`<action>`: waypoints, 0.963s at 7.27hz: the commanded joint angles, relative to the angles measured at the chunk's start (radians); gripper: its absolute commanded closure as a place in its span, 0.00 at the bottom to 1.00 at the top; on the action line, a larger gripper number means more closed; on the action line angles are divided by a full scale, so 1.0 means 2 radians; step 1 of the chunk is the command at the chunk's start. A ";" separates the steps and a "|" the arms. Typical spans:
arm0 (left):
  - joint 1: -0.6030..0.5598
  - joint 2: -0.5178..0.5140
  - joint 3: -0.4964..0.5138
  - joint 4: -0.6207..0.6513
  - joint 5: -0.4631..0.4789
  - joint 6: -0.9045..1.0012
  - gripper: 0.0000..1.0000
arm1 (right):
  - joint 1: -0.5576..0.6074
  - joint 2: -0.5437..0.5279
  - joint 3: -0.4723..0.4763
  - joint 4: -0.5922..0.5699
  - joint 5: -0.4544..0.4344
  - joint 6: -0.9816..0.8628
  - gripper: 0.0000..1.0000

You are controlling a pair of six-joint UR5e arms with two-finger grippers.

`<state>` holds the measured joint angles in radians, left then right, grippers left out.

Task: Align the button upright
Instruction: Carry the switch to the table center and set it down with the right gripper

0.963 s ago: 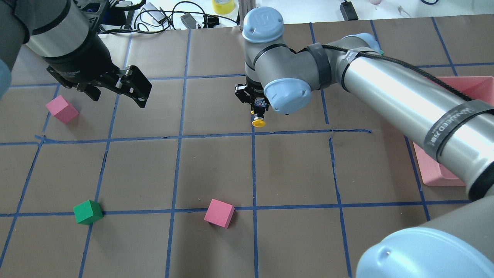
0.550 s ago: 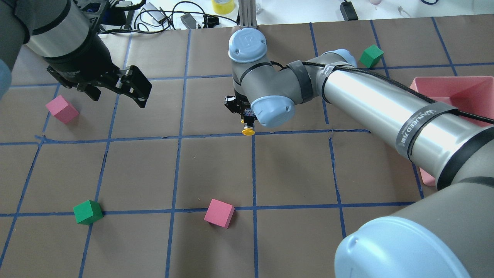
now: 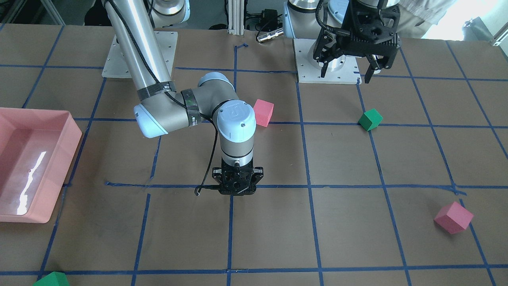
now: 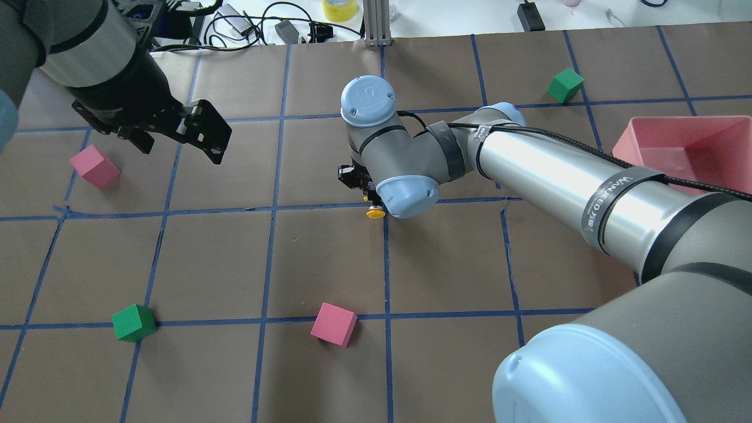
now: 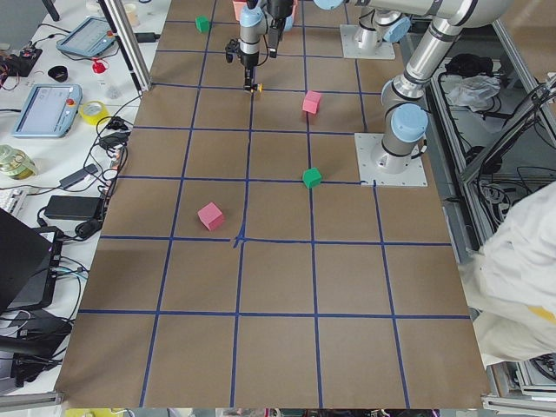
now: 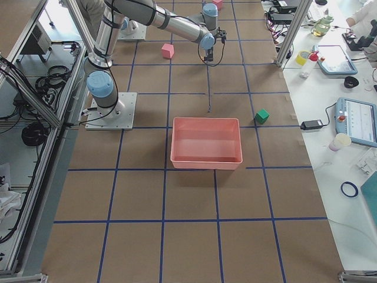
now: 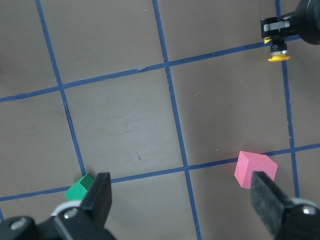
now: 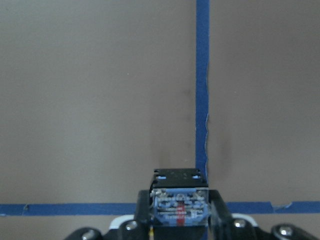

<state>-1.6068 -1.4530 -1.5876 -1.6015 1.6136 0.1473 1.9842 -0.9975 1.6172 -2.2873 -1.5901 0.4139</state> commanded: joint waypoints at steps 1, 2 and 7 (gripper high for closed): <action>0.000 -0.001 0.000 0.000 -0.001 0.000 0.00 | 0.001 -0.003 0.011 -0.002 0.000 0.010 1.00; 0.000 -0.001 0.001 0.000 -0.001 0.001 0.00 | 0.001 -0.003 0.010 -0.002 0.000 0.009 1.00; 0.000 -0.016 0.018 0.002 0.009 -0.002 0.00 | 0.001 -0.003 0.013 -0.001 0.007 0.004 0.60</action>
<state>-1.6072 -1.4767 -1.5588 -1.6040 1.6341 0.1497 1.9865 -1.0015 1.6400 -2.2896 -1.5770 0.4214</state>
